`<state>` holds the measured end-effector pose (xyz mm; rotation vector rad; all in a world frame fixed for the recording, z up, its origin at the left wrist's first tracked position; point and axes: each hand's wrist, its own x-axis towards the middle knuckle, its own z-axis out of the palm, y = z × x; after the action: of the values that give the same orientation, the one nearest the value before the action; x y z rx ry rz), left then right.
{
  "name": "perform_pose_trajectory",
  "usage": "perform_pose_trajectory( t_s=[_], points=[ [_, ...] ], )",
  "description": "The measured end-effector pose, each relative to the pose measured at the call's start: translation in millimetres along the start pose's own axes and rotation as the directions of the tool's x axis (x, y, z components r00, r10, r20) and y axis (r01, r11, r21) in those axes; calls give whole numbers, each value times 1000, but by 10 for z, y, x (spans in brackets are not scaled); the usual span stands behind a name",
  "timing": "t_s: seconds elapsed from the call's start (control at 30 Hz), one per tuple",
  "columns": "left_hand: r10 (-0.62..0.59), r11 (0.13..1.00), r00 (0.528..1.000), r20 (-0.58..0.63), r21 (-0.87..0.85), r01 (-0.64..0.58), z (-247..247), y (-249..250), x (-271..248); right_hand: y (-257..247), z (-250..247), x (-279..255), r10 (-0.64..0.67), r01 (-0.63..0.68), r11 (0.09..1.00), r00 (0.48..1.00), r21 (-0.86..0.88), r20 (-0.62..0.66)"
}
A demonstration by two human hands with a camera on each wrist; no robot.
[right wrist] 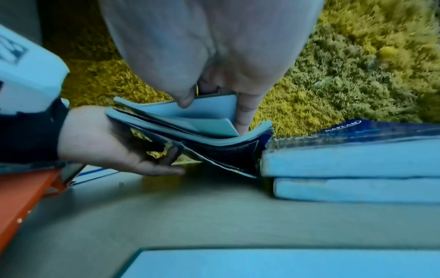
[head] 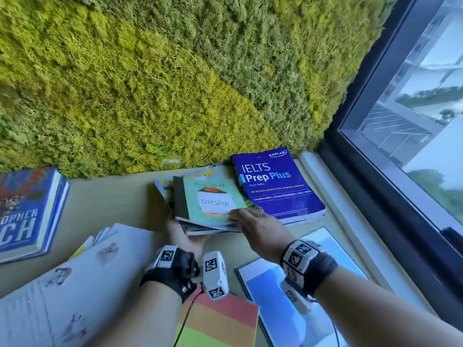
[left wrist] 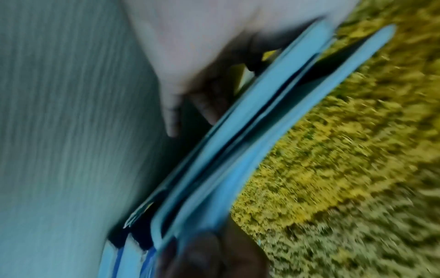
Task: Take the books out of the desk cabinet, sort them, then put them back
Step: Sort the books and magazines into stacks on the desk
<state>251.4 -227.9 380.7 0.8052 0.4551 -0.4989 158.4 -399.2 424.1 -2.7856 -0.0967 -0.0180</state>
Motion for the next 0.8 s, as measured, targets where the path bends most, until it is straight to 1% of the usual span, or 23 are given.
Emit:
perform_pose_trajectory(
  t_s=[0.03,0.07,0.1,0.17,0.2,0.23,0.27,0.33,0.37,0.43,0.47,0.5,0.6,0.67,0.7,0.73,0.8],
  points=[
    [-27,1000,999,-34,3,27,-19,71,8,-3,52,16,5,-6,999,1000,38,18],
    [-31,999,999,-43,29,32,-67,146,12,-10,108,34,-4,2,999,999,53,38],
    [-32,998,998,-55,60,36,-57,240,-45,-31,172,45,-5,1,998,996,58,84],
    [-48,992,996,-73,114,56,-110,365,14,-64,273,70,-19,11,998,989,61,146],
    [-37,983,998,-48,176,45,-99,423,31,-66,327,87,-39,29,997,988,69,152],
    [14,961,1000,-28,276,-5,-58,514,-36,-76,354,101,-39,30,998,985,56,171],
    [101,918,995,-7,386,-91,-4,566,-106,-50,409,128,-43,37,999,981,37,187],
    [217,820,976,13,540,-189,55,652,-170,-21,489,168,8,2,999,968,-43,250],
    [251,754,967,36,619,-218,102,688,-235,-22,527,184,39,-20,997,961,-72,273],
    [255,635,964,80,738,-229,100,742,-209,-18,616,226,62,-37,995,961,-97,270],
    [254,557,962,100,798,-230,83,774,-151,-18,646,250,70,-43,993,962,-106,266],
    [234,488,966,113,846,-217,100,812,-129,-38,649,269,103,-77,992,957,-103,271],
    [165,351,980,112,922,-164,130,892,24,-71,645,365,204,-185,978,950,-98,237],
    [115,243,987,108,961,-133,133,896,123,-120,614,449,322,-322,946,919,-38,227],
    [96,156,990,101,981,-115,149,875,134,-146,600,499,371,-378,925,897,-17,242],
    [78,44,992,104,993,-107,154,829,152,-166,585,541,386,-397,918,886,-10,259],
    [24,-238,993,114,966,-105,201,721,110,-175,604,589,383,-396,918,880,-12,282]
  ],
)
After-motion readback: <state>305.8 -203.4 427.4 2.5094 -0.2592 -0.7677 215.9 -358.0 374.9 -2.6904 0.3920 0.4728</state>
